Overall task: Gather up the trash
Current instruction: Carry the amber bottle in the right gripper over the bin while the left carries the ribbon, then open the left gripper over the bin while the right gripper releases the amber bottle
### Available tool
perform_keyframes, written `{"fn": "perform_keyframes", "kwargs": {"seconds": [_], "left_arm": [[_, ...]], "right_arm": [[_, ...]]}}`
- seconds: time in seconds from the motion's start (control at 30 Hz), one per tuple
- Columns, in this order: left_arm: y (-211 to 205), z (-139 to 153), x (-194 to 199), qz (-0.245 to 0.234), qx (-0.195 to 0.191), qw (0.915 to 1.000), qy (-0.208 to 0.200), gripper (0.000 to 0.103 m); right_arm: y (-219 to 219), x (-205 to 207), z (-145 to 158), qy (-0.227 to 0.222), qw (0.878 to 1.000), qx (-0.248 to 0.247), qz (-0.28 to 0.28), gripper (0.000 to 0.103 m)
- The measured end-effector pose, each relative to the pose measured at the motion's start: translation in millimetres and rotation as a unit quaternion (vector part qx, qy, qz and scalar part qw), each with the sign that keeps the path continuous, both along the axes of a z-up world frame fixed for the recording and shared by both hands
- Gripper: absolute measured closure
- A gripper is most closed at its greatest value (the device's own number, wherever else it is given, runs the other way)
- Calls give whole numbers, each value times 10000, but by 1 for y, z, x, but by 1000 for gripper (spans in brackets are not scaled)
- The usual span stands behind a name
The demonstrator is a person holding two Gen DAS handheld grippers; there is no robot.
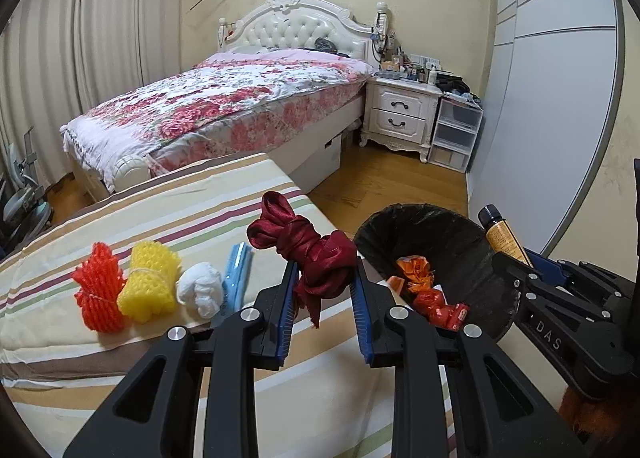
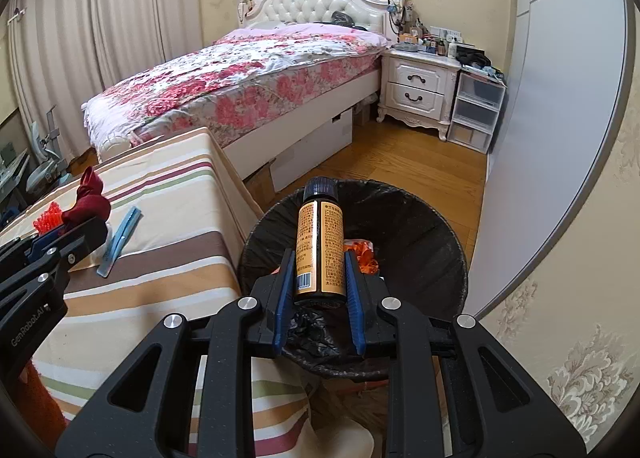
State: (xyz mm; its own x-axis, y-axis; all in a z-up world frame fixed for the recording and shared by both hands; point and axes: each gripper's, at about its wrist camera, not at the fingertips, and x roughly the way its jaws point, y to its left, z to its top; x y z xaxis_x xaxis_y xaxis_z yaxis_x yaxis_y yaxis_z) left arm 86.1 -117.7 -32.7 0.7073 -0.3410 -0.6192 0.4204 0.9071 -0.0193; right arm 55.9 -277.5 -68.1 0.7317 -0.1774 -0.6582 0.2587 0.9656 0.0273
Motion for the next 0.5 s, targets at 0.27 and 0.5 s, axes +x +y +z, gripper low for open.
{"fn": "perform_keyframes", "kwargs": {"seconds": [0.27,0.5], "left_arm": [[-33,-8,6,-200,197,9996,-90,76],[-57,-16,21,-286,309,9991,-6,76]], "right_arm": [[-22,2,-5,-1,9998,72,-197,79],[-36,8,-10,32,9995,112,-303,79]]}}
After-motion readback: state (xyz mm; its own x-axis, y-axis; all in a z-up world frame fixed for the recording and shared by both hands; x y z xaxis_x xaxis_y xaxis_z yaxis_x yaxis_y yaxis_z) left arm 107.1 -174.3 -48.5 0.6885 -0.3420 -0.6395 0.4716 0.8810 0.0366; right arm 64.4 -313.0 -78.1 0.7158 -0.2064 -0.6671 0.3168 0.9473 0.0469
